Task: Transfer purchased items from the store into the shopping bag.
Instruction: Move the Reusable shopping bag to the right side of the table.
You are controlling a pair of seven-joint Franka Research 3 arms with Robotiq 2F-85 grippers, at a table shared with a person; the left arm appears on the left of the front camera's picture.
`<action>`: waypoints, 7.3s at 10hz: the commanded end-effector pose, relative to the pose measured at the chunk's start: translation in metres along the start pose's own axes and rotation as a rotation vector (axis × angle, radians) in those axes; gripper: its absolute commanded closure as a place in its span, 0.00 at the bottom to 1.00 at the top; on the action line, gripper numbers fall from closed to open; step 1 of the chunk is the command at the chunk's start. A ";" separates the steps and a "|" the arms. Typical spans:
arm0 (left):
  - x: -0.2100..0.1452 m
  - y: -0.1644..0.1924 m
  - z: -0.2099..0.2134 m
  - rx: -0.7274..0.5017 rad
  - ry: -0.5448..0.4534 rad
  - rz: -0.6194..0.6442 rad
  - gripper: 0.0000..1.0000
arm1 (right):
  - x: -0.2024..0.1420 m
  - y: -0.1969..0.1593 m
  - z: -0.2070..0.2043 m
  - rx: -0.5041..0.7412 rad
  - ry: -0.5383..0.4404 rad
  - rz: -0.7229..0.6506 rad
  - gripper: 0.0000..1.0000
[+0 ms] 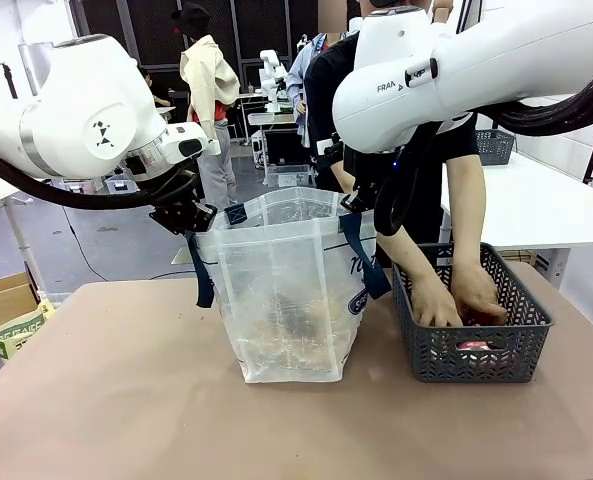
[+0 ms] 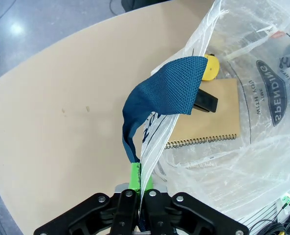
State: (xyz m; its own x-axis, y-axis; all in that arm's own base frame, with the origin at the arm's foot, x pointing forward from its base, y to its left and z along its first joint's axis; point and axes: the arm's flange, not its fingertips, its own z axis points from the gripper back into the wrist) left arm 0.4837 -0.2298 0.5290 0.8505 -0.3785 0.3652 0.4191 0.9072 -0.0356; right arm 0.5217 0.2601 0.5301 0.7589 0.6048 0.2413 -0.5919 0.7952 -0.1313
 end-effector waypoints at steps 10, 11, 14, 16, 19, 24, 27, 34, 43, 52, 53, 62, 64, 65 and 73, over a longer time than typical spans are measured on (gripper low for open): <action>0.000 0.001 0.001 0.011 -0.003 0.002 1.00 | -0.001 -0.001 0.001 -0.002 0.010 0.000 1.00; 0.000 0.001 0.001 0.011 -0.003 0.002 1.00 | -0.001 -0.001 0.001 -0.002 0.010 0.000 1.00; 0.000 0.001 0.001 0.011 -0.003 0.002 1.00 | -0.001 -0.001 0.001 -0.002 0.010 0.000 1.00; 0.000 0.001 0.001 0.011 -0.003 0.002 1.00 | -0.001 -0.001 0.001 -0.002 0.010 0.000 1.00; 0.000 0.001 0.001 0.011 -0.003 0.002 1.00 | -0.001 -0.001 0.001 -0.002 0.010 0.000 1.00; 0.000 0.001 0.001 0.011 -0.003 0.002 1.00 | -0.001 -0.001 0.001 -0.002 0.010 0.000 1.00; 0.000 0.001 0.001 0.011 -0.003 0.002 1.00 | -0.001 -0.001 0.001 -0.002 0.010 0.000 1.00; 0.000 0.001 0.001 0.011 -0.003 0.002 1.00 | -0.001 -0.001 0.001 -0.002 0.010 0.000 1.00; 0.000 0.001 0.001 0.011 -0.003 0.002 1.00 | -0.001 -0.001 0.001 -0.002 0.010 0.000 1.00; 0.000 0.001 0.001 0.011 -0.003 0.002 1.00 | -0.001 -0.001 0.001 -0.002 0.010 0.000 1.00; 0.000 0.001 0.001 0.011 -0.003 0.002 1.00 | -0.001 -0.001 0.001 -0.002 0.010 0.000 1.00; 0.000 0.001 0.001 0.011 -0.003 0.002 1.00 | -0.001 -0.001 0.001 -0.002 0.010 0.000 1.00; 0.000 0.001 0.001 0.011 -0.003 0.002 1.00 | -0.001 -0.001 0.001 -0.002 0.010 0.000 1.00; 0.000 0.001 0.001 0.011 -0.003 0.002 1.00 | -0.001 -0.001 0.001 -0.002 0.010 0.000 1.00; 0.000 0.001 0.001 0.011 -0.003 0.002 1.00 | -0.001 -0.001 0.001 -0.002 0.010 0.000 1.00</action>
State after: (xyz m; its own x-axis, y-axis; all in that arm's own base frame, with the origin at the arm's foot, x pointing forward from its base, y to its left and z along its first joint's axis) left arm 0.4838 -0.2298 0.5289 0.8506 -0.3786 0.3649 0.4191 0.9072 -0.0356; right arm 0.5216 0.2601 0.5299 0.7593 0.6049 0.2401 -0.5920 0.7952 -0.1311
